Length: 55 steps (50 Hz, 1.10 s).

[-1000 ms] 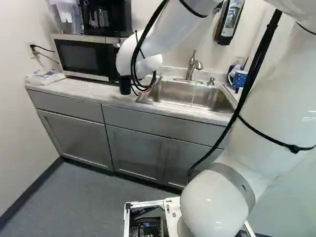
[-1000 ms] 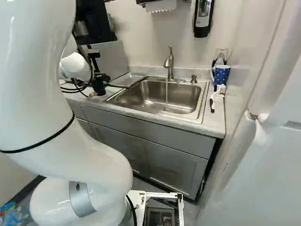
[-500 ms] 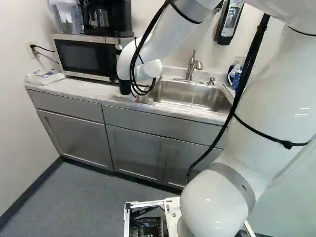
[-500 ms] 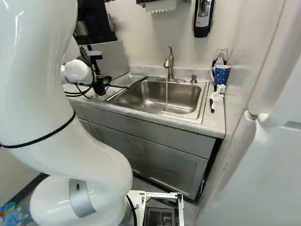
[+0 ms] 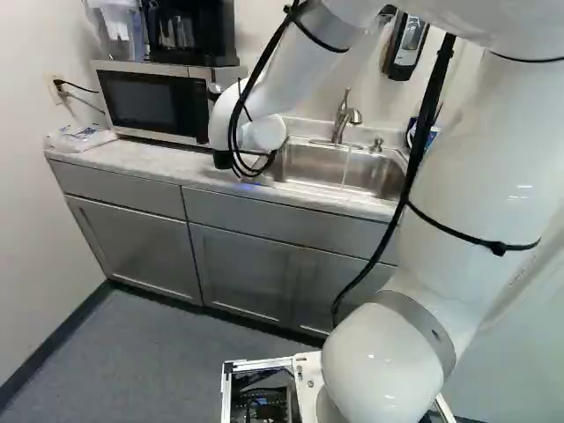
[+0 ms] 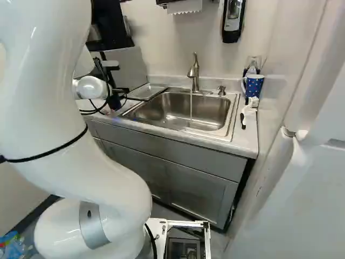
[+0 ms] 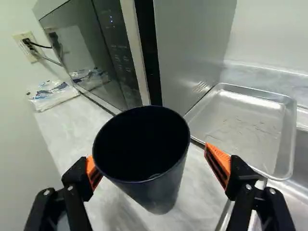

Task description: Rinse the cup and place it in the tray

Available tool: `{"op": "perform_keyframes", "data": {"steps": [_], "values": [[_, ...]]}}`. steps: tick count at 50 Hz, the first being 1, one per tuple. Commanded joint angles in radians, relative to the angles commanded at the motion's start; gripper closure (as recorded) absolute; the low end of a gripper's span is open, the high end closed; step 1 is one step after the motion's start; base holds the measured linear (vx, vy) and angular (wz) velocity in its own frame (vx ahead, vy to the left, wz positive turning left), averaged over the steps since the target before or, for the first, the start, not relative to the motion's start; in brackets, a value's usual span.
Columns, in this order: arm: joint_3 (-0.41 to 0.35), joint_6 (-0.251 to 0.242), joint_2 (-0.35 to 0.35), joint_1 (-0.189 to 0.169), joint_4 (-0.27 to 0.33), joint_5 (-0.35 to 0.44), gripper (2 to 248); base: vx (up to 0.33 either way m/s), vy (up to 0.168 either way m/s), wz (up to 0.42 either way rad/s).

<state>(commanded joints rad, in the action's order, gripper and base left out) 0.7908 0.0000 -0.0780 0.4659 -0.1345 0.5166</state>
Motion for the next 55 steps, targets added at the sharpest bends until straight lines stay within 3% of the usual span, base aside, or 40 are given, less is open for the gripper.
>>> {"op": "perform_keyframes", "data": {"steps": [19,55], "values": [[-0.005,0.0,-0.036,0.0,0.0,0.023,3,0.0,0.0,0.0],[-0.005,0.0,-0.036,0.0,0.0,0.044,3,0.0,0.0,0.0]]}}
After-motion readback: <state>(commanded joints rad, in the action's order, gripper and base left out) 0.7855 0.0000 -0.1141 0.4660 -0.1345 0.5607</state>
